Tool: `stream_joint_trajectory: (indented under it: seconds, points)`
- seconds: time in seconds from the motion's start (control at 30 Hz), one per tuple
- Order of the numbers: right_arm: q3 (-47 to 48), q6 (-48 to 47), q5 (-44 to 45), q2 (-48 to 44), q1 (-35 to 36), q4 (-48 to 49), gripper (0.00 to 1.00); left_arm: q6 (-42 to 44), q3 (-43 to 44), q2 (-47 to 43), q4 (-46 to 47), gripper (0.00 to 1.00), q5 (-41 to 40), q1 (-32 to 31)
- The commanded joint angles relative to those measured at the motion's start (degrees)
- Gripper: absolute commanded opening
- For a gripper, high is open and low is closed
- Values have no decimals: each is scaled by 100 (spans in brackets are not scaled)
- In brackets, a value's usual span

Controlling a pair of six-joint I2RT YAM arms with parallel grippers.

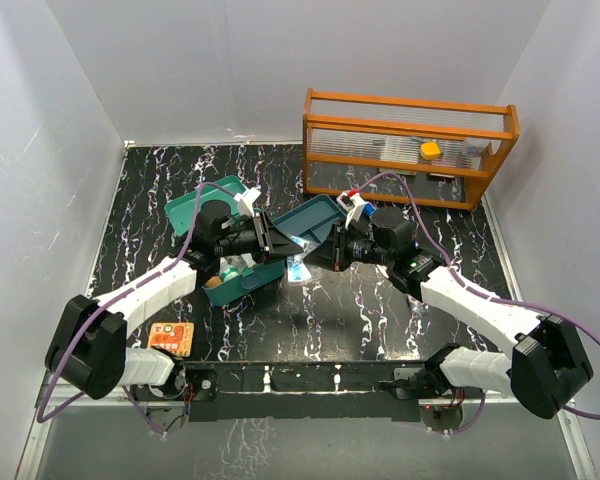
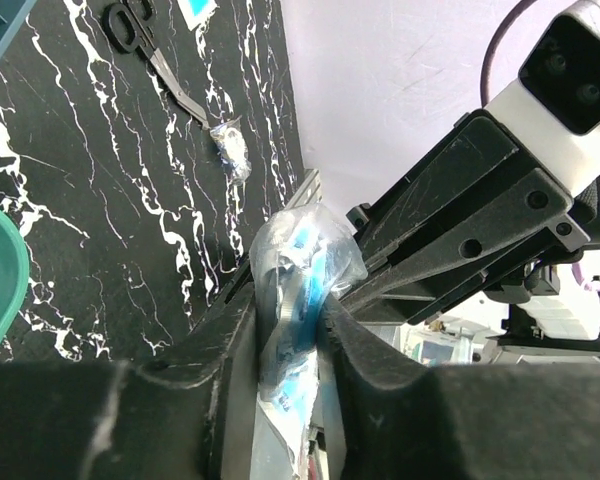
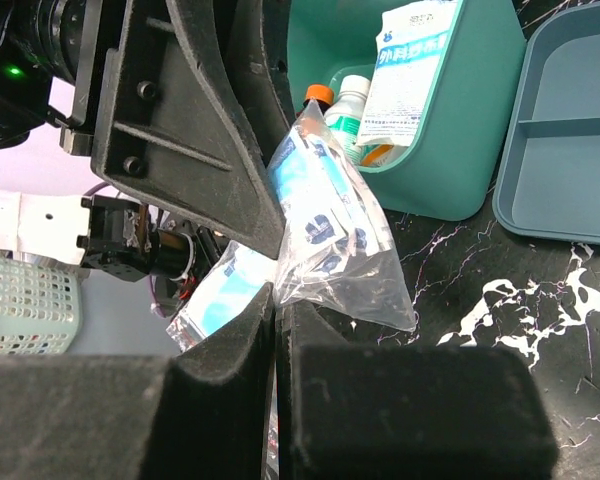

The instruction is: Organize the medicine kit

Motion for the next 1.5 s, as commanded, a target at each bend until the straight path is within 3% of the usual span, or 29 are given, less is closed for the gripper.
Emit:
stream_joint_trajectory:
  seconds: [0.0, 0.1, 0.23, 0.37, 0.53, 0.67, 0.83, 0.97, 1.1, 1.27, 1.47]
  points:
    - [333, -144, 82, -1, 23, 109, 0, 28, 130, -259, 208, 18, 219, -27]
    - [327, -144, 161, -21, 19, 3, 6, -7, 66, -287, 327, 7, 191, -34]
    - [196, -104, 765, -237, 26, -155, 32, 189, 158, -368, 19, 5, 32, -28]
    - [8, 18, 1623, -605, 25, -297, 40, 394, 289, -452, -282, 4, -65, -21]
    - [53, 150, 2441, -750, 23, -719, 40, 526, 393, -644, -257, 4, 2, -9]
    - [100, 193, 2485, -728, 20, -858, 40, 720, 515, -803, -535, 4, -171, 30]
    - [142, 256, 2536, -815, 19, -893, 41, 1141, 771, -1175, -1900, 5, -1376, 270]
    - [143, 324, 2605, -847, 26, -951, 42, 1040, 756, -1453, -2675, 5, -2153, 893]
    - [86, 432, 2599, -826, 19, -972, 42, 1089, 697, -1492, -2748, 5, -1934, 1427]
    - [17, 547, 2533, -801, 26, -948, 41, 1343, 827, -1222, -3223, 5, -2551, 1521]
    - [-125, 622, 2532, -885, 20, -850, 41, 1159, 470, -727, -2580, 5, -2635, 1514]
